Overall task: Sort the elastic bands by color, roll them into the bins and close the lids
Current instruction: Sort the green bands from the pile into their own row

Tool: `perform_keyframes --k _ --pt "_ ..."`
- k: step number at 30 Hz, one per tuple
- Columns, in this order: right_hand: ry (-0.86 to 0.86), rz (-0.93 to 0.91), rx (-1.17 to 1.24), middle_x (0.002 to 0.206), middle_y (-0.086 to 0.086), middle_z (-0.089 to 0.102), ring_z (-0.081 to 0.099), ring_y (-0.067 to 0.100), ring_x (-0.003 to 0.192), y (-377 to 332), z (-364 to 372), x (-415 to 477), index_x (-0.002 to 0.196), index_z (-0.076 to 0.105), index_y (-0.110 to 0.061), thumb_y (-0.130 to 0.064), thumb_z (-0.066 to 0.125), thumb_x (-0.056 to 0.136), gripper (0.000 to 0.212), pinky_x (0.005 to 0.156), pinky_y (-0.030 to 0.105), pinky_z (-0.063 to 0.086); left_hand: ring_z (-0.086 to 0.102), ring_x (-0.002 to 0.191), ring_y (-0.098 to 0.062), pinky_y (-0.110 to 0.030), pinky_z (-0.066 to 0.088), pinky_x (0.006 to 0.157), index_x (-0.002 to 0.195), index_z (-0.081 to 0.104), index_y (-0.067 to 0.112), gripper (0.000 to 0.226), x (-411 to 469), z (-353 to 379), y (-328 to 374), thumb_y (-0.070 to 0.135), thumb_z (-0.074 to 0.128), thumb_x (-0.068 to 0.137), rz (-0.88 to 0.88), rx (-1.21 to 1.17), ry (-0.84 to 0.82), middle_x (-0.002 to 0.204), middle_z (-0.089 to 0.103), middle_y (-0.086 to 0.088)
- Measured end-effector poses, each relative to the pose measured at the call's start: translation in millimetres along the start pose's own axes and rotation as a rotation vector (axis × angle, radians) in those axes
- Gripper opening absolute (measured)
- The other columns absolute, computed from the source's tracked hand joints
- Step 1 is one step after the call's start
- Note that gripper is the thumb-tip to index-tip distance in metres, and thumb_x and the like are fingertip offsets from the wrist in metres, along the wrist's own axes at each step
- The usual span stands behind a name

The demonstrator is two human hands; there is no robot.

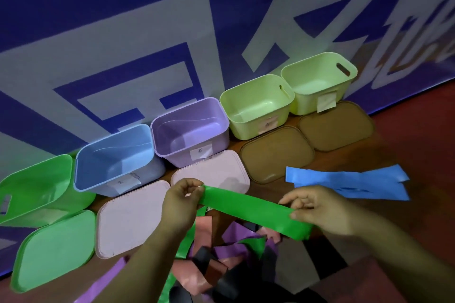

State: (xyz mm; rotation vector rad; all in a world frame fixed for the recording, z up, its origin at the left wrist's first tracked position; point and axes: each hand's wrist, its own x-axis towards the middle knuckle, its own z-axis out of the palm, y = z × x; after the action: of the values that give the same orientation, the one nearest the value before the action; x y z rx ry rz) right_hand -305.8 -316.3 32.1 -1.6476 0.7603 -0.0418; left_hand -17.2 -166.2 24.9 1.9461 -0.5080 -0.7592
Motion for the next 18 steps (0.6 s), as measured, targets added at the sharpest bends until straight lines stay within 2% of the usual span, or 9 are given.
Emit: perform_keyframes --k 4,7,9,10,13,16,18 --pt "0.103 0.071 -0.012 0.08 0.002 0.072 0.068 0.009 0.079 34 -19 -31 0.104 0.072 -0.022 0.001 0.069 0.085 0.03 0.076 0.025 0.051 0.062 0.065 -0.018 -0.037 0.056 0.062 0.079 0.07 0.019 0.018 3 48 -6 0.003 0.066 0.088 0.014 0.132 -0.131 0.074 0.067 0.001" --pt "0.145 0.114 -0.129 0.081 -0.008 0.071 0.064 -0.002 0.076 58 -37 -56 0.107 0.071 -0.026 -0.011 0.069 0.089 0.024 0.07 0.015 0.046 0.058 0.055 -0.007 -0.021 0.049 0.052 0.08 0.068 0.012 0.016 -2 94 -4 0.0 0.063 0.09 0.018 0.218 -0.227 0.071 0.064 -0.001" --pt "0.161 0.16 -0.175 0.081 -0.014 0.07 0.063 -0.003 0.074 76 -50 -73 0.106 0.069 -0.033 -0.017 0.068 0.09 0.023 0.068 0.014 0.045 0.056 0.05 0.002 -0.009 0.043 0.047 0.083 0.066 0.004 0.014 -7 123 -1 -0.005 0.059 0.091 0.022 0.245 -0.305 0.07 0.062 -0.003" --pt "0.169 0.187 -0.195 0.082 -0.015 0.07 0.064 -0.002 0.076 84 -56 -81 0.105 0.069 -0.036 -0.02 0.067 0.091 0.021 0.069 0.016 0.047 0.057 0.054 0.001 -0.007 0.041 0.048 0.083 0.065 0.004 0.015 -8 137 0 -0.007 0.057 0.09 0.028 0.259 -0.342 0.071 0.062 -0.003" --pt "0.241 0.235 -0.274 0.09 -0.014 0.071 0.065 0.002 0.085 111 -70 -94 0.102 0.07 -0.039 -0.027 0.069 0.089 0.017 0.079 0.024 0.052 0.06 0.068 -0.012 -0.006 0.043 0.057 0.078 0.067 0.019 0.025 -5 171 -1 -0.001 0.057 0.088 0.098 0.378 -0.431 0.076 0.066 -0.001" --pt "0.251 0.297 -0.359 0.096 -0.02 0.069 0.062 -0.006 0.089 123 -81 -95 0.098 0.067 -0.044 -0.026 0.07 0.085 0.022 0.077 0.012 0.046 0.059 0.067 -0.005 -0.004 0.04 0.059 0.075 0.068 0.025 0.026 1 196 -5 0.005 0.054 0.084 0.159 0.511 -0.469 0.071 0.065 0.01" --pt "0.226 0.325 -0.392 0.097 -0.019 0.069 0.062 -0.005 0.087 130 -84 -89 0.097 0.068 -0.043 -0.025 0.07 0.083 0.023 0.074 0.01 0.044 0.059 0.066 -0.008 -0.007 0.039 0.058 0.075 0.067 0.026 0.027 5 205 -6 0.006 0.051 0.084 0.162 0.573 -0.467 0.071 0.065 0.008"
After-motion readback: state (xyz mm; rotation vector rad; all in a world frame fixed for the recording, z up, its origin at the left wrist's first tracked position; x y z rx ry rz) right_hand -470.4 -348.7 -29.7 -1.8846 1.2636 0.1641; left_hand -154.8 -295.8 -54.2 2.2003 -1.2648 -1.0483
